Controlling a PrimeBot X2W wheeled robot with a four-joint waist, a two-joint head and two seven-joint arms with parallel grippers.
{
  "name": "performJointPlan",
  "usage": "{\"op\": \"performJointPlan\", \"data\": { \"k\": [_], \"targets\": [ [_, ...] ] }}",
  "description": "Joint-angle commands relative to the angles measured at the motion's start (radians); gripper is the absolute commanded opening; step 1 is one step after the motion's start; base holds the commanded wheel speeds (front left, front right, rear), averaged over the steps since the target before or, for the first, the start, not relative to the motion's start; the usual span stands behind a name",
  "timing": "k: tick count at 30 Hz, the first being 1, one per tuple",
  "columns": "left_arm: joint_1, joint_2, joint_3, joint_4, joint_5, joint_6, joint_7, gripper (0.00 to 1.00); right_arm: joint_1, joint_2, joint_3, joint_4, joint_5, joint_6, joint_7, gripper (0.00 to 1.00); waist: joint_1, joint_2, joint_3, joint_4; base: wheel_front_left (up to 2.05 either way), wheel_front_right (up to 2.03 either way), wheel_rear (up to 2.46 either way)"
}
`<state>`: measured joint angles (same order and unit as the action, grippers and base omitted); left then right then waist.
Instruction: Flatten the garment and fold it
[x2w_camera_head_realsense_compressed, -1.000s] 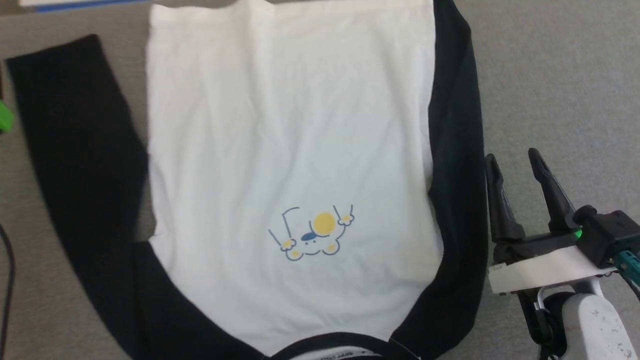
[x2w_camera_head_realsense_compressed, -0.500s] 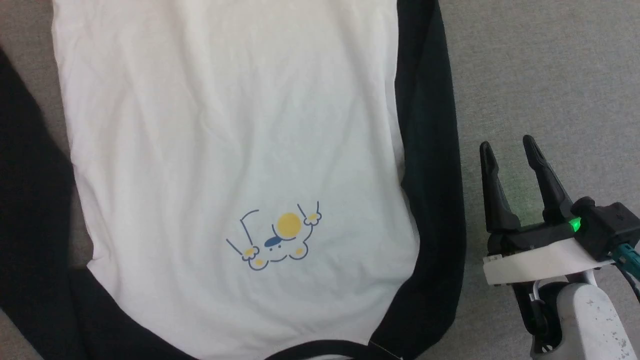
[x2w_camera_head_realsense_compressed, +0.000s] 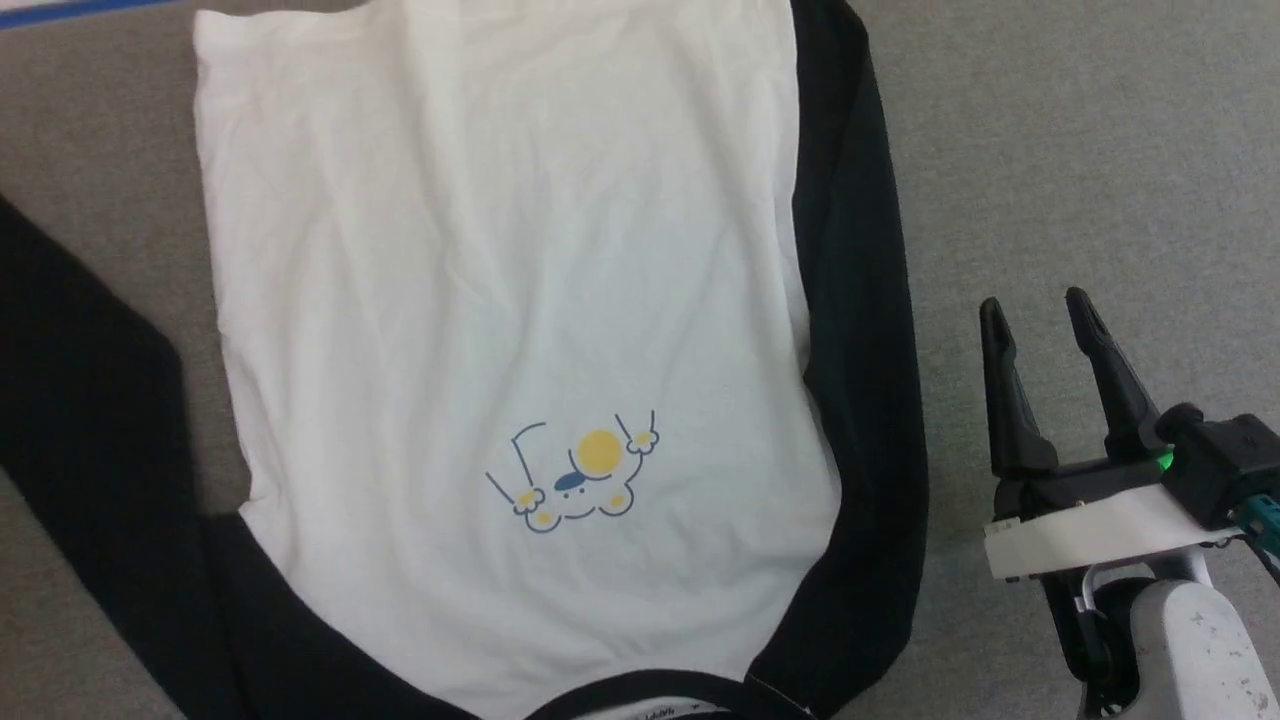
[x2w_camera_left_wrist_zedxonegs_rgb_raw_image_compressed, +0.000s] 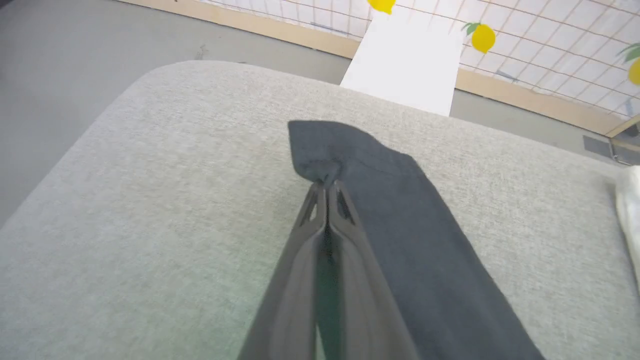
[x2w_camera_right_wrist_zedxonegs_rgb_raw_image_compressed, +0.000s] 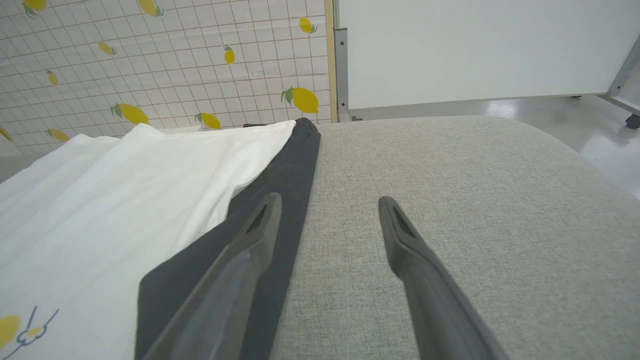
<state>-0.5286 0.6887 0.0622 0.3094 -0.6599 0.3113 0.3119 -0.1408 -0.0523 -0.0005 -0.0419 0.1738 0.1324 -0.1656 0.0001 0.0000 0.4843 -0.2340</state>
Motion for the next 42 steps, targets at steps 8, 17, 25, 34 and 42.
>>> {"op": "performJointPlan", "data": {
  "k": [8,17,25,34,42],
  "targets": [
    [0.208,-0.003,0.097,-0.071,-0.02,-0.029,-0.144,0.0,0.09,0.002,-0.033,-0.008,-0.01,-0.002,0.032,1.0,-0.0001,0.0,-0.241,0.124,0.0,0.0,0.0],
    [0.368,-0.031,0.099,-0.389,-0.04,-0.044,-0.144,0.0,0.171,0.002,-0.07,-0.047,-0.009,-0.002,0.07,1.0,-0.0001,0.0,-0.343,0.181,0.0,0.0,0.0],
    [0.34,-0.139,-0.146,-0.648,-0.001,-0.047,-0.071,0.0,0.203,0.002,-0.074,-0.064,-0.004,-0.002,0.087,1.0,-0.0001,0.0,-0.383,0.199,0.0,0.0,0.0],
    [0.232,-0.422,-0.543,-0.544,0.065,-0.096,-0.076,0.0,0.204,0.002,-0.045,-0.065,0.003,-0.002,0.094,1.0,-0.0001,0.0,-0.384,0.169,0.0,0.0,0.0],
    [0.186,-0.576,-0.742,-0.273,0.118,-0.151,-0.116,0.0,0.201,0.002,-0.038,-0.058,0.0,-0.002,0.098,1.0,-0.0001,0.0,-0.368,0.131,0.0,0.0,0.0]
  ]
}}
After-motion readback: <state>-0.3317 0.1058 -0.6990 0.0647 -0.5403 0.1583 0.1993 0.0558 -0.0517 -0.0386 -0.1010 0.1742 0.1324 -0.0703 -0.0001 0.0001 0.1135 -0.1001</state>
